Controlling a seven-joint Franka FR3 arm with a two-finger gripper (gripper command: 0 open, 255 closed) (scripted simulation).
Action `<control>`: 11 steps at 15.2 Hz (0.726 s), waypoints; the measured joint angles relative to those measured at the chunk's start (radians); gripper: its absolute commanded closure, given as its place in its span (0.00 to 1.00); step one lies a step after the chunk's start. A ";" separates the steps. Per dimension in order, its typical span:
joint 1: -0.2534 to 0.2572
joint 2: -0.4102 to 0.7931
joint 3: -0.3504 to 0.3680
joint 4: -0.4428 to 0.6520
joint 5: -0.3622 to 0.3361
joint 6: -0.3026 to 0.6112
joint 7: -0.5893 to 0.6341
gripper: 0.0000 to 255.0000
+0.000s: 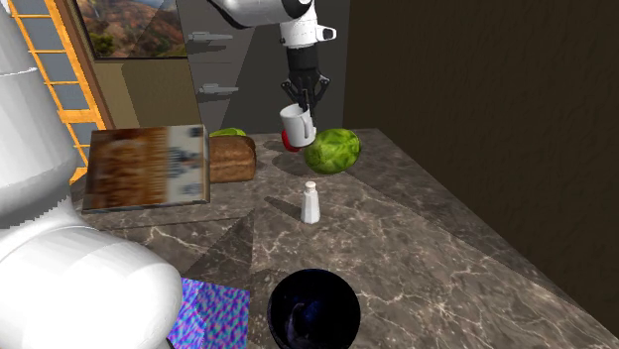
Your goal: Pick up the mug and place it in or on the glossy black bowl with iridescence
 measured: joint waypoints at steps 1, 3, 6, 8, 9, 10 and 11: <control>0.000 0.001 0.000 0.014 0.001 -0.013 -0.002 1.00; 0.000 -0.001 0.000 0.035 0.001 -0.036 -0.004 1.00; -0.013 -0.074 -0.013 -0.038 -0.001 -0.034 -0.028 1.00; -0.019 -0.135 -0.019 -0.097 -0.005 -0.035 -0.039 1.00; -0.025 -0.174 -0.026 -0.136 -0.008 -0.034 -0.050 1.00; -0.031 -0.210 -0.034 -0.170 -0.011 -0.035 -0.063 1.00; -0.036 -0.250 -0.039 -0.206 -0.016 -0.037 -0.071 1.00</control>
